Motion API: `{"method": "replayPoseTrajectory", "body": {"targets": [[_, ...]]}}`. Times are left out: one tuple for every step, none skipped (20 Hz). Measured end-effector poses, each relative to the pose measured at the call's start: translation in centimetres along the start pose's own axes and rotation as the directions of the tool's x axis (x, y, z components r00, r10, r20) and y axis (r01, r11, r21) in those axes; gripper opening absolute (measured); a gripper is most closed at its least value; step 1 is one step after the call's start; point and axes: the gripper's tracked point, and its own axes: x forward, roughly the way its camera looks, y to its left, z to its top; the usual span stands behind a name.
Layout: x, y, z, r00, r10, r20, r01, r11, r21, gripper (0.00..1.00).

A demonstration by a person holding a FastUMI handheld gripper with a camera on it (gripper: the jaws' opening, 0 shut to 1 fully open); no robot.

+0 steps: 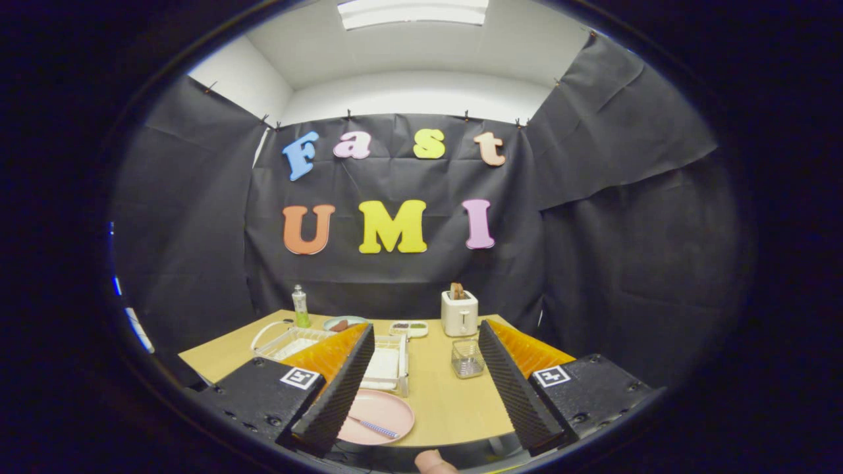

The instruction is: Take the plate from the dish rack, then take the spoon from the basket and place it into the plate.

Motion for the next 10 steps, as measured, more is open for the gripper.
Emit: {"method": "replayPoseTrajectory", "body": {"targets": [[-0.1,-0.27,-0.01,1.0,-0.003,0.0,0.003,1.0,-0.001,1.0],[-0.17,-0.34,-0.09,1.0,-0.002,-0.001,0.002,1.0,-0.001,1.0],[-0.22,-0.39,-0.06,1.0,0.002,0.0,-0.002,1.0,-0.003,1.0],[-0.23,-0.5,-0.07,1.0,0.004,0.0,-0.004,1.0,-0.009,1.0],[-0.25,-0.55,-0.08,1.0,0.006,0.001,-0.006,1.0,-0.018,1.0],[-0.17,-0.57,-0.12,1.0,0.005,0.006,-0.005,1.0,-0.03,1.0],[-0.09,-0.79,-0.11,1.0,-0.001,0.008,0.002,0.999,-0.041,1.0],[-0.05,-0.87,-0.3,1.0,-0.005,0.007,0.005,0.999,-0.05,1.0],[0.03,-0.84,-0.37,1.0,-0.006,0.008,0.007,0.999,-0.054,1.0],[0.17,-0.79,-0.57,1.0,-0.01,0.007,0.01,0.998,-0.056,1.0]]}}
